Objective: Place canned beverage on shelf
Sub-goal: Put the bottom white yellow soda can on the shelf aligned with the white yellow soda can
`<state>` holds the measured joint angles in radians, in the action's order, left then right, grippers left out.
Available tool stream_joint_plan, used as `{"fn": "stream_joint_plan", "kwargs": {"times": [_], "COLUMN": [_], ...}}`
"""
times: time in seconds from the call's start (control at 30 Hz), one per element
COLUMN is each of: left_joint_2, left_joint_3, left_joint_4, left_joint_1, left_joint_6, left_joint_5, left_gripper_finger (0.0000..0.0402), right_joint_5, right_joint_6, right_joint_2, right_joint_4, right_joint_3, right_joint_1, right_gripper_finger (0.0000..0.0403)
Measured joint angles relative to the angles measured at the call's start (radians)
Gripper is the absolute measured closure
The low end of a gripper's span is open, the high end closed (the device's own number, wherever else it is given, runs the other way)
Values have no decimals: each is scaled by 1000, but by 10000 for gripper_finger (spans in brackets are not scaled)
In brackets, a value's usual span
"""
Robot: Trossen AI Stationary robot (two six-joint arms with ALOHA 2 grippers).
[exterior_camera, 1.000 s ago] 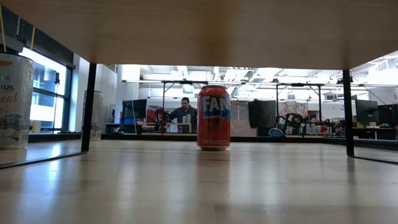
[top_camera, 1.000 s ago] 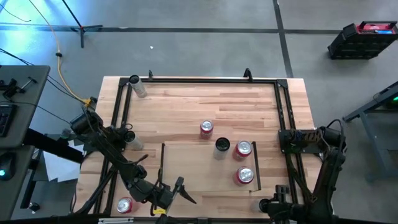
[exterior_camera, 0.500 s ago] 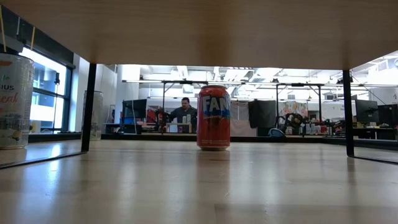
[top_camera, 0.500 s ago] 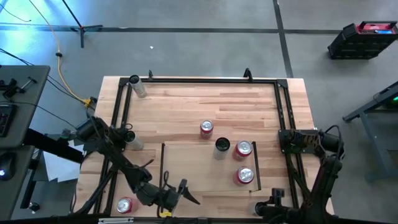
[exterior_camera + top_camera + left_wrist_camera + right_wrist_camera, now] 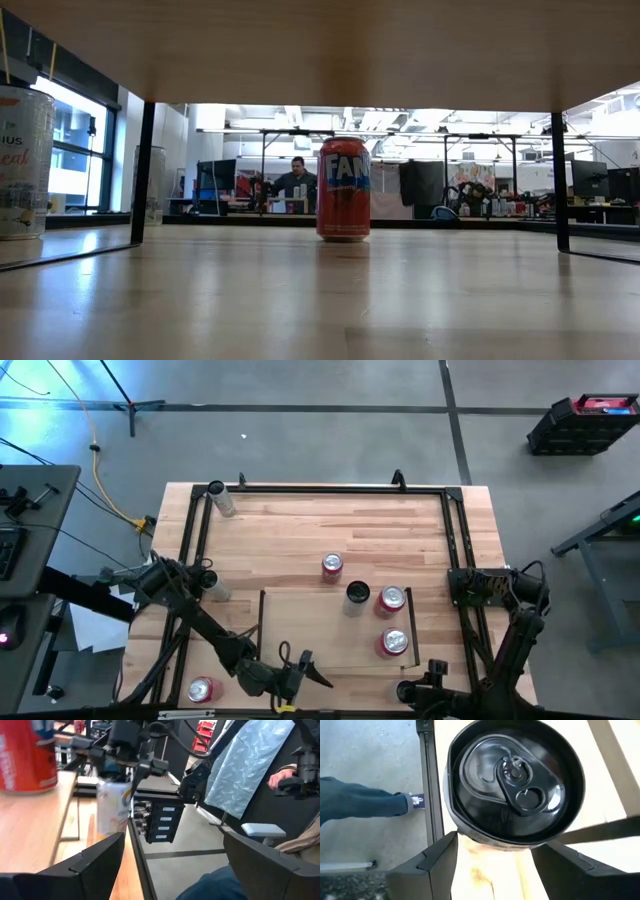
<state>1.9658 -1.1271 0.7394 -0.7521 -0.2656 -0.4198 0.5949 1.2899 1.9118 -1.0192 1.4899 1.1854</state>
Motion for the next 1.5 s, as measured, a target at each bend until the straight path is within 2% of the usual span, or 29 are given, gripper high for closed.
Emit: {"fn": "stream_joint_plan", "kwargs": {"times": [0.27,0.57,1.33,1.5], "left_joint_2": [51,68,66,66], "left_joint_3": [-71,-78,-88,-88], "left_joint_4": [-19,-17,-8,-8], "left_joint_1": [-2,-1,-1,-1], "left_joint_6": [33,42,58,58], "left_joint_5": [-16,-122,-88,-88], "left_gripper_finger": [69,69,69,69], "right_joint_5": [38,109,110,82], "right_joint_6": [-67,-59,-94,-85], "right_joint_2": [0,0,-2,-2], "right_joint_4": [80,94,159,168], "right_joint_3": [0,0,0,0], "right_joint_1": [-14,-18,-86,-86], "right_gripper_finger": [172,172,172,171]}}
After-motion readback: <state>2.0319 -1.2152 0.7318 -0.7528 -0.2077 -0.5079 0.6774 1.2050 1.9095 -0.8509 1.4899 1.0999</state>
